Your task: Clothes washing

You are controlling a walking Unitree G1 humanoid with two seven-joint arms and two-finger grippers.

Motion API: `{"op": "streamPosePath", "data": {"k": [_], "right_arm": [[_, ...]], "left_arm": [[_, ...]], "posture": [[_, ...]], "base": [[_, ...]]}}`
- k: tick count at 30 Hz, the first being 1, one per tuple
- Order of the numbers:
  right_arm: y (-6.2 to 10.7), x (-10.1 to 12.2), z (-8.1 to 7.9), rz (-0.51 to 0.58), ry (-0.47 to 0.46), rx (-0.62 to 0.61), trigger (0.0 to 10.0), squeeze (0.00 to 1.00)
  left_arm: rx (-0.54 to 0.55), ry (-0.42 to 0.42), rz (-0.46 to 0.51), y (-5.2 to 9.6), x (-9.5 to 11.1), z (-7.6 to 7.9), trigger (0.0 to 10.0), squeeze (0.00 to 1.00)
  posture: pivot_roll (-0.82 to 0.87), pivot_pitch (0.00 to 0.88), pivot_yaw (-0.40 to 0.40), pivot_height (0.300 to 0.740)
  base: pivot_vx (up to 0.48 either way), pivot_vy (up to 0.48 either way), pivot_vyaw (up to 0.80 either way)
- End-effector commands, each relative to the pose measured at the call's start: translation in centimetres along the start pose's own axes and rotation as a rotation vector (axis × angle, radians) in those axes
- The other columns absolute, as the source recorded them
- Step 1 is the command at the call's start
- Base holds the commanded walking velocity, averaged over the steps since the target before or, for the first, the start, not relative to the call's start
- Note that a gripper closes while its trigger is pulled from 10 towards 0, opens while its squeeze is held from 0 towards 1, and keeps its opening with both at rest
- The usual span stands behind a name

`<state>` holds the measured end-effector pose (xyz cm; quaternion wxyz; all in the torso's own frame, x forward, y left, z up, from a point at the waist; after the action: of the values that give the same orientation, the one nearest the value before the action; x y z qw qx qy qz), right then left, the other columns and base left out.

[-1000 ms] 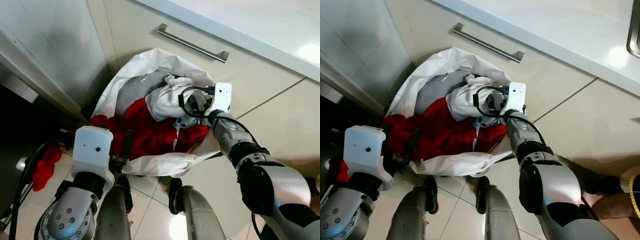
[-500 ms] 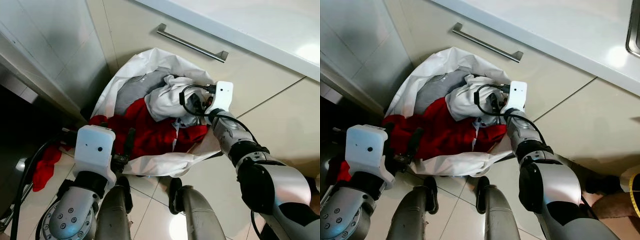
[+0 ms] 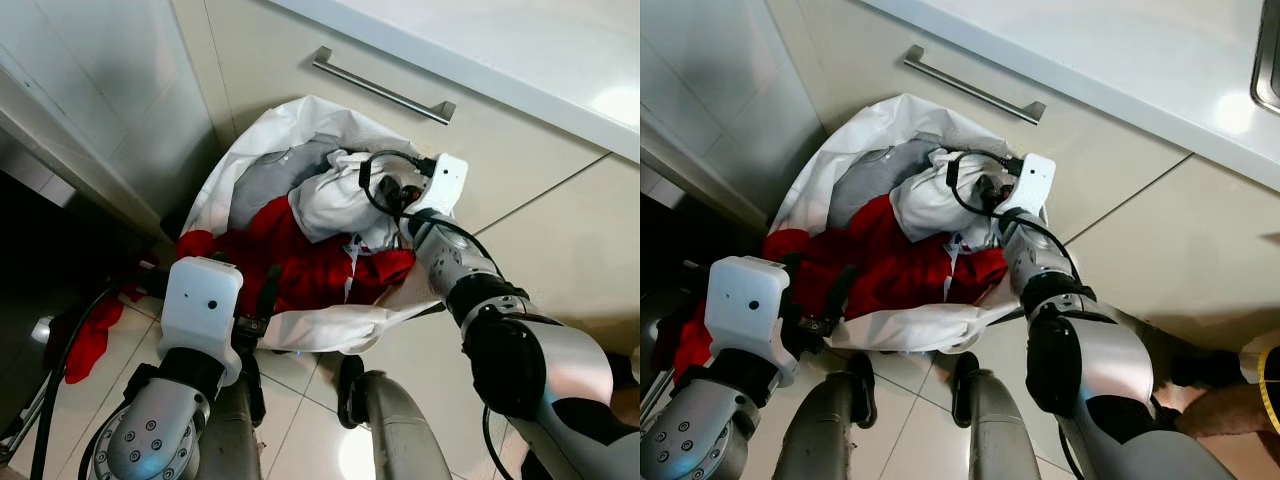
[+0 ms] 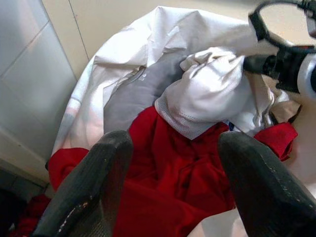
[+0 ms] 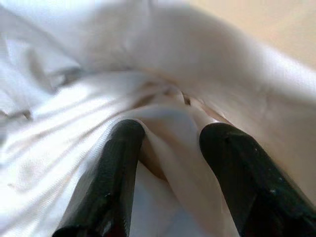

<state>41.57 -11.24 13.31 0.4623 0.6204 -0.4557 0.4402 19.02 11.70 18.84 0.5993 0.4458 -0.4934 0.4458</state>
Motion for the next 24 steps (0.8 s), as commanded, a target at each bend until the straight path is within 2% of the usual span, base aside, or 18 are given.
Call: {"op": "streamPosePath", "data": {"k": [1, 3, 8, 11, 13, 15, 17, 18, 19, 20, 21, 22, 23, 24], "right_arm": [[0.0, -0.3, -0.5, -0.014, -0.024, 0.018, 0.0, 0.0], [-0.2, 0.5, -1.1, 0.011, -0.046, 0.044, 0.0, 0.0], [-0.4, 1.5, -1.7, 0.045, -0.065, 0.067, 0.0, 0.0], [-0.8, 4.4, -3.0, 0.137, -0.065, 0.129, 0.0, 0.0], [-0.8, 4.8, -3.2, 0.151, -0.063, 0.139, 0.0, 0.0], [-0.8, 6.2, -3.7, 0.197, -0.064, 0.17, 0.0, 0.0], [-0.8, 6.9, -3.9, 0.219, -0.05, 0.187, 0.0, 0.0], [-0.8, 8.3, -4.3, 0.253, -0.013, 0.216, 0.0, 0.0], [-0.8, 8.3, -4.3, 0.253, -0.013, 0.216, 0.0, 0.0], [-0.9, 8.5, -4.3, 0.25, 0.03, 0.212, 0.0, 0.0], [-0.9, 8.4, -4.0, 0.229, 0.113, 0.187, 0.0, 0.0], [-1.0, 8.0, -3.7, 0.205, 0.18, 0.162, 0.0, 0.09], [-0.9, 6.8, -3.0, 0.158, 0.252, 0.141, 6.5, 1.0], [-0.9, 6.8, -3.0, 0.158, 0.252, 0.141, 6.5, 1.0]], "left_arm": [[-0.013, 0.009, 0.002, 0.5, 0.2, 0.4, 10.0, 0.0], [-0.012, 0.008, -0.002, 0.5, 0.1, 0.4, 10.0, 0.0], [-0.01, 0.008, -0.013, 0.5, 0.0, 0.4, 10.0, 0.0], [-0.015, 0.006, -0.019, 0.1, -0.3, 0.5, 10.0, 0.0], [-0.015, 0.005, -0.019, -0.1, -0.4, 0.5, 10.0, 0.0], [-0.014, -0.001, -0.007, -0.8, -0.4, 0.3, 10.0, 0.0], [-0.016, -0.004, 0.003, -1.1, -0.3, 0.2, 10.0, 0.0], [-0.024, -0.009, 0.026, -1.8, 0.0, 0.2, 10.0, 0.0], [-0.024, -0.009, 0.026, -1.8, 0.0, 0.2, 10.0, 0.0], [-0.028, -0.011, 0.035, -2.2, 0.1, 0.2, 10.0, 0.0], [-0.03, -0.012, 0.042, -2.6, 0.2, 0.2, 10.0, 0.0], [-0.031, -0.011, 0.045, -2.9, 0.2, 0.2, 10.0, 0.0], [-0.028, -0.032, 0.042, -3.3, 0.0, 0.2, 10.0, 0.0], [-0.028, -0.032, 0.042, -3.3, 0.0, 0.2, 10.0, 0.0]], "posture": [[0.13, 0.434, -0.091, 0.74], [0.13, 0.435, -0.093, 0.74], [0.12, 0.433, -0.094, 0.74], [0.1, 0.41, -0.099, 0.74], [0.1, 0.397, -0.101, 0.74], [0.08, 0.351, -0.102, 0.74], [0.08, 0.351, -0.102, 0.74], [0.07, 0.324, -0.103, 0.74], [0.07, 0.324, -0.103, 0.74], [0.05, 0.3, -0.105, 0.74], [0.05, 0.291, -0.105, 0.74], [0.04, 0.284, -0.105, 0.74], [0.04, 0.279, -0.108, 0.74], [0.04, 0.279, -0.108, 0.74]], "base": [[0.0, 0.0, 0.0], [0.0, 0.0, 0.0], [0.0, 0.0, 0.0], [0.0, 0.0, 0.0], [0.0, 0.0, 0.0], [0.0, 0.0, 0.0], [0.0, 0.0, 0.0], [0.0, 0.0, 0.0], [0.0, 0.0, 0.0], [0.0, 0.0, 0.0], [0.0, 0.0, 0.0], [0.0, 0.0, 0.0], [0.0, 0.0, 0.0], [0.0, 0.0, 0.0]]}}
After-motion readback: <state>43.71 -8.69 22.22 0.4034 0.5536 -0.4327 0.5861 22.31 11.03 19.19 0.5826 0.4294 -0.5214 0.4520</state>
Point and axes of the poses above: a point about 5 cm out from each wrist's last joint towards the gripper, its own y axis pointing back from the gripper into the wrist, its own x axis along the axis of the wrist's last joint, z = x × y, the point moved 2 cm from there along -y, pointing out of the wrist towards the gripper, and after that the axes turned 14 degrees about y, right-handed, at the moved point
